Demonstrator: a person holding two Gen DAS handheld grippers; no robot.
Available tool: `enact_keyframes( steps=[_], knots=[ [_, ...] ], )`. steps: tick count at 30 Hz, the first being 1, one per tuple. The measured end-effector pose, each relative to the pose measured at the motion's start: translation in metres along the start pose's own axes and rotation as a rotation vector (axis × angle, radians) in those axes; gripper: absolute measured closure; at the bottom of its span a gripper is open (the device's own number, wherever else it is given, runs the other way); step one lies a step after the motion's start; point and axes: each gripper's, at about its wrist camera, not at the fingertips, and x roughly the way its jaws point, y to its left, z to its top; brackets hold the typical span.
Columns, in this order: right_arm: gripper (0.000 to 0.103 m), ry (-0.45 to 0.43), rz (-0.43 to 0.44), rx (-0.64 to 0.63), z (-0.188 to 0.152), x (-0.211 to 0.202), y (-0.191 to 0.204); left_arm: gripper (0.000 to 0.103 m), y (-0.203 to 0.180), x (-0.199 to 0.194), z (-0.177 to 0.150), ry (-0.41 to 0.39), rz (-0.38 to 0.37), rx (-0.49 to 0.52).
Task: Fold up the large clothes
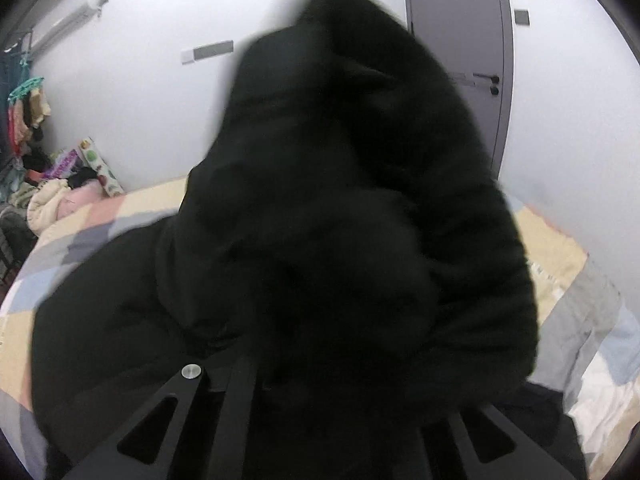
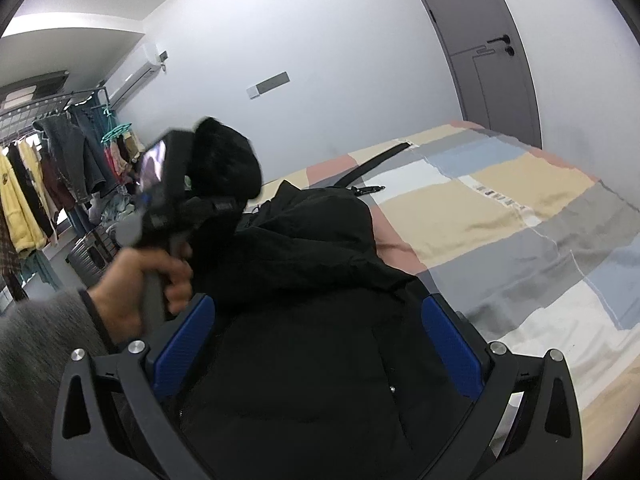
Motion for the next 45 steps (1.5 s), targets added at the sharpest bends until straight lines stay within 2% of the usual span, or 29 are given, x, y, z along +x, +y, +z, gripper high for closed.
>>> enact_keyframes(
  steps=[4,8,11,13,16,19,22,24,27,32,35,40,43,45],
  knots=[
    [0.000,0.018,0.004,0.015,-0.002,0.008,-0.003,0.095,-0.012,0.038,-0.014,0.072,0.042,0.010],
    [0.000,0.029,0.002,-0.011,-0.005,0.014,0.000,0.095,-0.012,0.060,-0.020,0.062,0.011,-0.047],
    [0.000,0.044,-0.006,-0.018,-0.009,0.021,0.000,0.095,0.002,0.061,-0.025,0.065,-0.013,-0.081],
    [0.000,0.057,-0.012,-0.020,-0.011,0.025,0.000,0.095,0.002,0.058,-0.025,0.064,-0.021,-0.075],
    [0.000,0.059,-0.023,-0.038,-0.012,0.028,0.003,0.093,0.024,0.049,-0.026,0.059,-0.023,-0.073],
    [0.000,0.048,-0.034,-0.069,-0.012,0.027,0.007,0.087,0.028,0.031,-0.026,0.049,-0.017,-0.088],
    [0.000,0.039,-0.039,-0.091,-0.013,0.024,0.011,0.076,0.024,0.007,-0.026,0.026,0.028,-0.086],
    [0.000,0.030,-0.048,-0.102,-0.013,0.020,0.013,0.049,0.025,-0.011,-0.029,0.010,0.058,-0.092],
    [0.000,0.017,-0.059,-0.119,-0.013,0.015,0.017,0.033,0.032,-0.046,-0.032,-0.037,0.078,-0.113],
    [0.000,0.004,-0.063,-0.144,-0.012,0.010,0.023,0.033,0.053,-0.108,-0.033,-0.088,0.067,-0.158],
    [0.000,-0.013,-0.069,-0.163,-0.012,0.006,0.028,0.033,0.060,-0.143,-0.031,-0.120,0.095,-0.159],
    [0.000,-0.029,-0.062,-0.188,-0.013,-0.002,0.033,0.033,0.068,-0.199,-0.041,-0.153,0.129,-0.170],
    [0.000,-0.036,-0.060,-0.190,-0.013,-0.011,0.036,0.033,0.076,-0.238,-0.055,-0.185,0.127,-0.182],
    [0.000,-0.043,-0.065,-0.202,-0.012,-0.017,0.041,0.033,0.079,-0.249,-0.057,-0.195,0.124,-0.199]
  ],
)
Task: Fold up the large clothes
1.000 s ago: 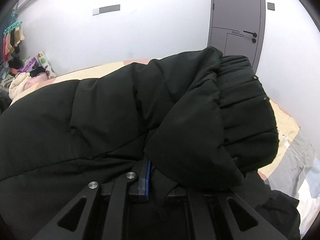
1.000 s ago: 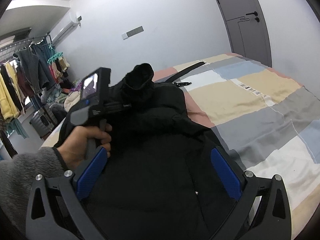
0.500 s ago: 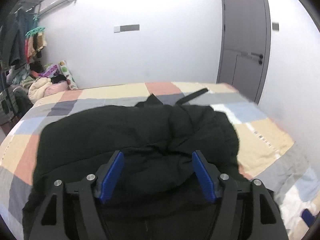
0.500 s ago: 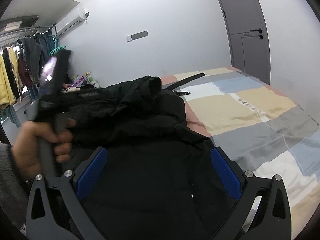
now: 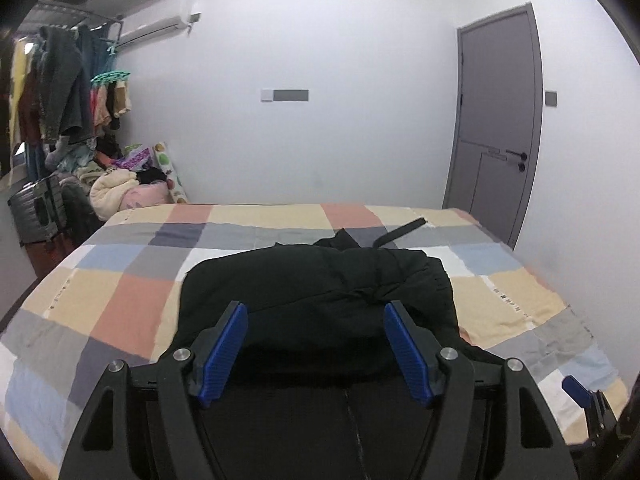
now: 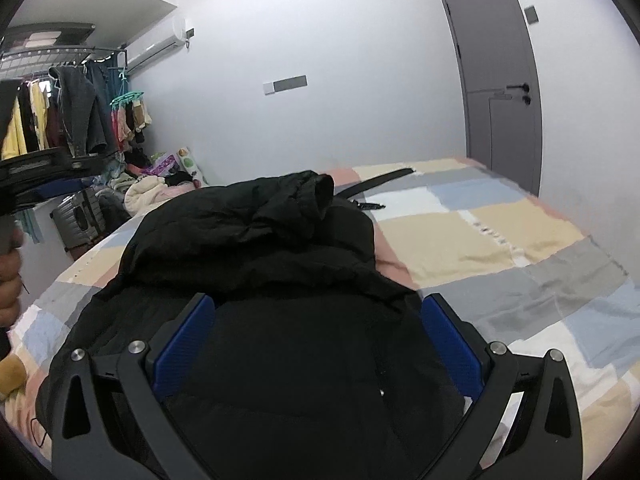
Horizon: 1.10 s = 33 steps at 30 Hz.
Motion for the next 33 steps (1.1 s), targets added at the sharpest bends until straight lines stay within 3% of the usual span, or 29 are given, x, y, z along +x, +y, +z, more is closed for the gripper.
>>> enact_keyframes(
  steps=[12,22,28,33],
  knots=[
    [0.000,-0.005,0.010,0.024,0.002,-0.047,0.009,0.033,0.035,-0.082,-0.037,-0.020,-0.007,-0.051],
    [0.000,0.051,0.027,0.000,-0.006,-0.057,0.027,0.033,0.050,-0.111,-0.089,0.020,-0.013,-0.052],
    [0.000,0.084,0.090,0.012,-0.007,-0.048,0.033,0.033,0.079,-0.100,-0.114,0.037,-0.005,-0.111],
    [0.000,0.161,0.185,0.114,0.014,0.004,0.023,0.033,0.097,-0.090,-0.128,0.022,0.022,-0.162]
  ],
)
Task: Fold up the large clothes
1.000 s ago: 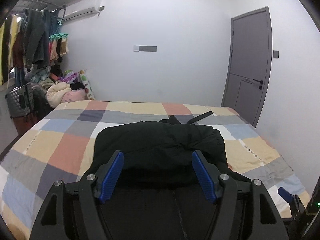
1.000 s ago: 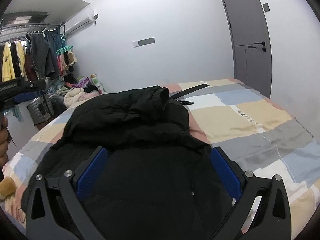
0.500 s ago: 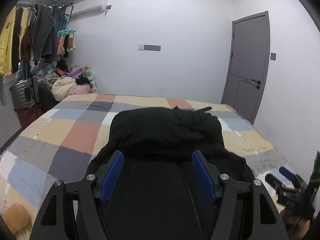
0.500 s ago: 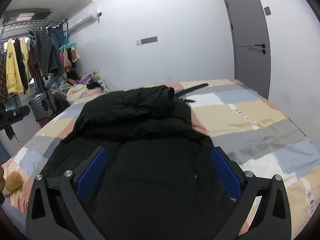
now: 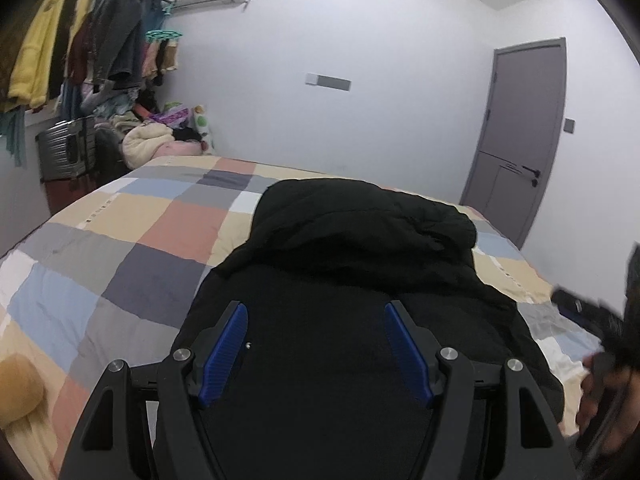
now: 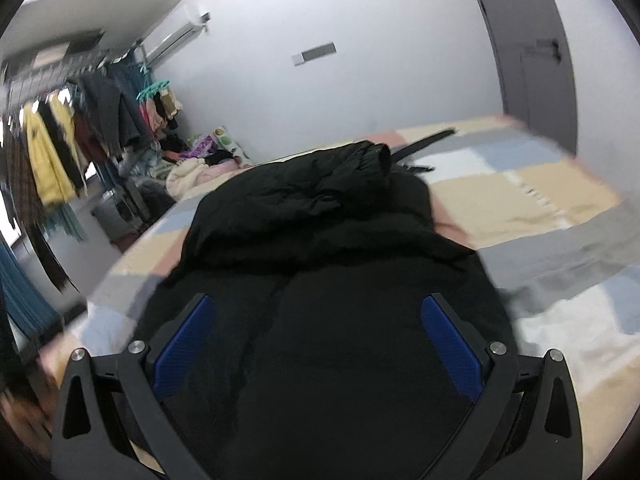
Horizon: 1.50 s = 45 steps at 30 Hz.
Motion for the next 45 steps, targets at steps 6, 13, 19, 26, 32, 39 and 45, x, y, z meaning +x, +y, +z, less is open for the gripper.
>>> enact_keyframes(
  steps=[6,13,19,26,32,39,45],
  knots=[
    [0.005,0.030,-0.108,0.027,0.060,0.088,-0.032,0.033,0.011,0.013,-0.013,-0.003,-0.011,-0.044],
    [0.013,0.095,-0.155,0.043,0.097,0.170,-0.049,0.033,0.017,0.037,-0.021,0.031,-0.029,-0.056],
    [0.016,0.124,-0.271,-0.089,0.096,0.205,-0.031,0.033,0.021,0.047,-0.026,0.029,-0.030,-0.055],
    [0.062,0.153,-0.278,-0.190,0.098,0.207,-0.021,0.033,0.026,0.053,-0.026,0.043,-0.032,-0.066],
    [0.087,0.071,-0.207,-0.268,0.114,0.159,0.000,0.033,0.027,0.048,-0.024,0.028,-0.061,-0.078],
    [0.088,0.078,-0.219,-0.246,0.104,0.145,-0.019,0.033,0.023,0.041,-0.025,0.018,-0.065,-0.065],
    [0.088,0.156,-0.286,-0.301,0.071,0.168,-0.036,0.033,0.025,0.044,-0.026,0.025,-0.052,-0.057]
  ],
)
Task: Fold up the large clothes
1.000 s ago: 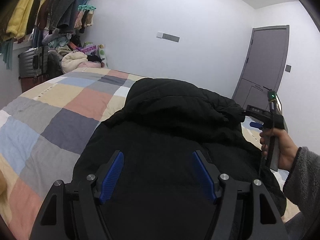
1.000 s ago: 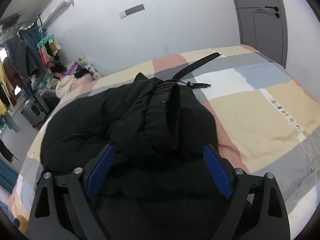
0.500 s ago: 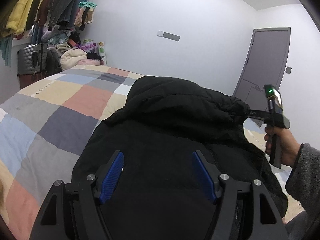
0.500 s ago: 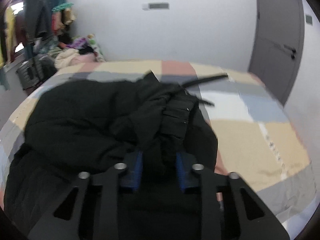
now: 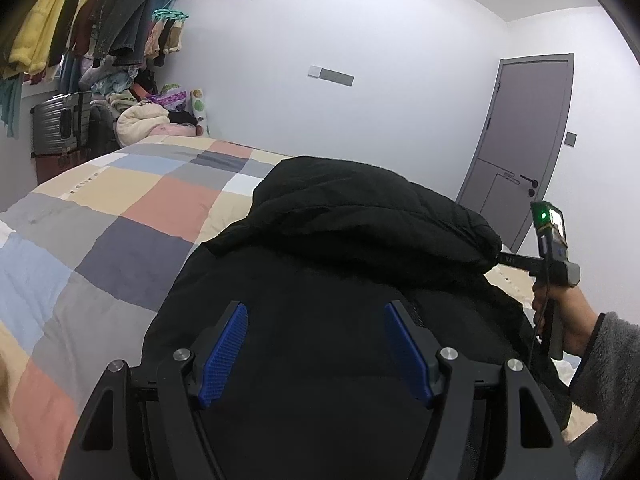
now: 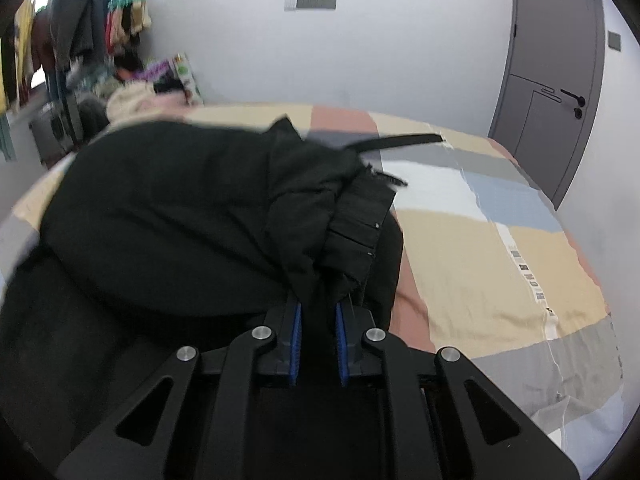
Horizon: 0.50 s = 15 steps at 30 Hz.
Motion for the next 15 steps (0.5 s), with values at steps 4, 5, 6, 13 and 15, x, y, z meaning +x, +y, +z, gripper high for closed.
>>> enact_keyframes(
  steps=[4,5,6,13,15],
  knots=[
    [0.079,-0.034,0.018,0.035,0.001,-0.008,-0.002,0.033,0.002,0.005,0.001,0.013,0.000,-0.006],
    [0.069,-0.026,0.010,0.038,0.000,-0.009,-0.004,0.033,0.001,0.006,0.001,0.012,-0.001,-0.007],
    [0.065,-0.020,-0.003,0.031,-0.001,-0.013,-0.004,0.033,0.001,0.006,0.002,0.013,-0.003,-0.007],
    [0.027,-0.057,0.086,0.008,-0.028,-0.063,-0.009,0.033,-0.002,0.006,0.000,0.026,-0.008,0.005],
    [0.027,-0.056,0.105,0.030,-0.037,-0.078,-0.013,0.033,-0.003,0.003,0.000,0.025,-0.010,0.002]
  ],
)
